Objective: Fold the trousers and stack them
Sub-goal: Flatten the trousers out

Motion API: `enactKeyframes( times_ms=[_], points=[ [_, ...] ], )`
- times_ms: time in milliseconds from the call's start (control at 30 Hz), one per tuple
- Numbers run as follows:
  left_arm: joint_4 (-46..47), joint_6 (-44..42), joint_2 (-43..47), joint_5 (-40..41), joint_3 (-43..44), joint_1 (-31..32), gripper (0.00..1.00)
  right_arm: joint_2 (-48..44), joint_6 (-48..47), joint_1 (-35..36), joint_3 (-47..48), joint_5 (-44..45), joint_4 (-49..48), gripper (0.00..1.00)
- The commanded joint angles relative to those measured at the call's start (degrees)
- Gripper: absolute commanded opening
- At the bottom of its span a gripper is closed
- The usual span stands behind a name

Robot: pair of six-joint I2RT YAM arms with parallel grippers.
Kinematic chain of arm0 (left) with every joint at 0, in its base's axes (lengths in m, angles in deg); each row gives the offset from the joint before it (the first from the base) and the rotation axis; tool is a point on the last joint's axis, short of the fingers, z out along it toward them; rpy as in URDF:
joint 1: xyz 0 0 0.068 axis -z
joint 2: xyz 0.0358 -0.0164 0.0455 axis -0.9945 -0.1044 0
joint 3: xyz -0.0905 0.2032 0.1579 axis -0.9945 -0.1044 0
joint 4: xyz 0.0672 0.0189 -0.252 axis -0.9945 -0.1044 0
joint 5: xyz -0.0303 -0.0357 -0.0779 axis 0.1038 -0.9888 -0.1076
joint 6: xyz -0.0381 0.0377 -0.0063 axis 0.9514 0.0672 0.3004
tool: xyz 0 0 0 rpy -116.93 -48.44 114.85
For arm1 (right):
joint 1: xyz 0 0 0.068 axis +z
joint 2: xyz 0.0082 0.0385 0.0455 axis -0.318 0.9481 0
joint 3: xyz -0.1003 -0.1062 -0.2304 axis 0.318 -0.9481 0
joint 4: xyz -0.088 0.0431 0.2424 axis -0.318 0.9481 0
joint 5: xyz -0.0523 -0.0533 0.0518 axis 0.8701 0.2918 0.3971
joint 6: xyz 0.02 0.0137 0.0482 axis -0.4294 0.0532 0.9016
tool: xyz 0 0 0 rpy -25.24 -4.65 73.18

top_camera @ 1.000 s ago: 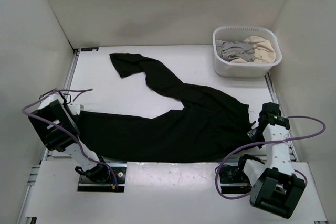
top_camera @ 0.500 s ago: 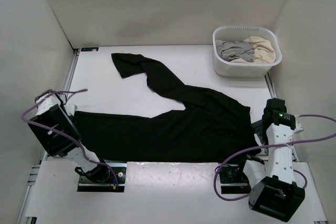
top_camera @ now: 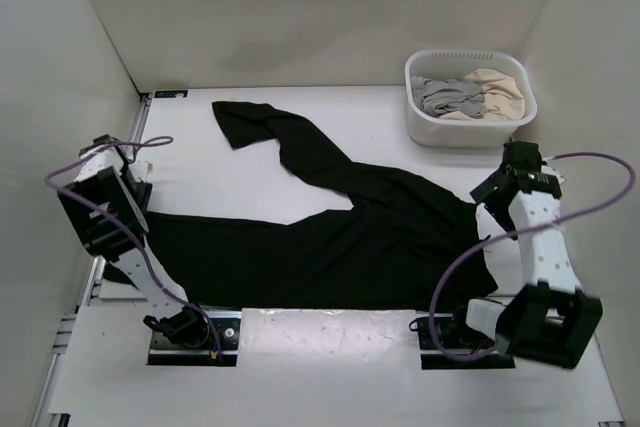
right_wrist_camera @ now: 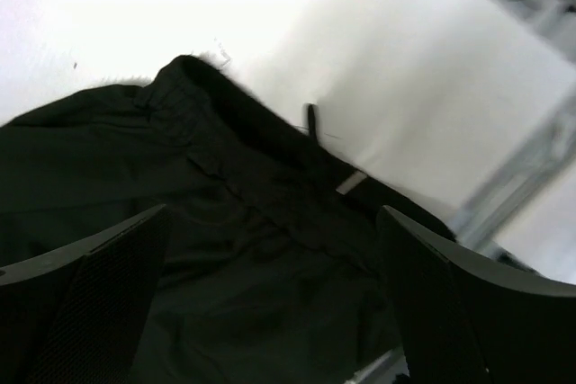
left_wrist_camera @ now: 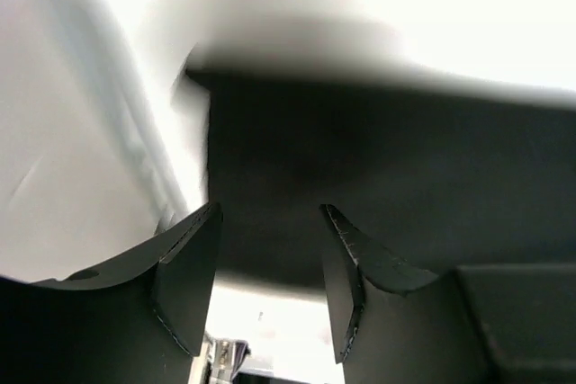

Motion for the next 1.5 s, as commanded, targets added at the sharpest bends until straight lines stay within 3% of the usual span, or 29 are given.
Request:
enactKeyframes(
  times_ms=[0,67,167,300,400,533,667,767,900,1033,1100,1200,1233,1267,1300,1467],
  points=[
    [5.0,2.3,-4.1,2.6,-1.8,0.1,0.59,6.8,-2.1,0.3,-1.3,-7.4,-8.4,0.99],
    [6.7,2.3,-5.2,4.2,-2.3,0.1,0.57,10.9,-1.3,-0.2,-1.3,-7.4,-9.2,0.99],
    [5.2,2.9,-2.9,-0.4,1.1,0.1,0.57,14.2,-2.6,-0.2,0.1,-6.0,-10.7,0.97],
    [0.6,4.9,0.3,-11.7,13.6,2.0,0.63,17.9,-6.3,-0.8,5.2,-6.5,-12.0,0.97],
    [-2.1,7.3,-1.2,-16.6,25.1,6.1,0.7,22.7,-6.3,-1.4,9.9,-8.8,-12.0,0.97],
    [-2.7,9.9,-9.4,-22.9,36.5,17.7,0.79,29.5,-6.8,-1.4,14.3,-11.1,-12.7,0.97],
    [-2.7,12.2,-25.3,-22.2,49.5,26.1,0.85,34.6,-6.8,-1.9,18.6,-11.8,-13.4,0.99],
    [0.1,12.8,-30.8,-22.2,54.9,30.8,0.94,38.7,-7.3,-1.9,21.6,-12.5,-13.9,0.99],
    [8.6,14.7,-33.9,-16.5,52.6,33.7,0.98,43.7,-8.4,-1.9,24.4,-13.1,-13.4,0.99],
    [11.4,15.0,-36.0,-11.7,52.6,33.7,0.98,45.7,-7.8,-1.9,24.4,-14.3,-11.5,0.97],
    [11.9,14.2,-36.0,-10.3,49.5,33.7,0.95,43.7,-6.3,-1.3,23.0,-13.1,-10.6,0.97],
    [12.4,13.0,-36.0,-9.8,44.3,33.7,0.63,37.8,-4.9,-1.3,19.3,-12.5,-9.6,0.97],
    [12.4,13.0,-35.4,-9.8,43.2,33.7,0.37,36.8,-4.9,-1.3,17.2,-12.5,-9.6,0.97],
    [12.4,12.3,-35.4,-9.8,42.1,33.7,0.21,35.9,-4.3,-1.3,16.0,-13.1,-10.1,0.97],
    [12.4,11.7,-34.7,-8.1,40.4,33.7,0.14,35.3,-3.3,-1.3,15.2,-14.0,-10.1,0.97],
    [12.4,9.5,-26.3,-4.2,32.0,31.4,0.14,37.7,-0.1,1.0,11.5,-16.7,-13.1,0.96]
  ],
)
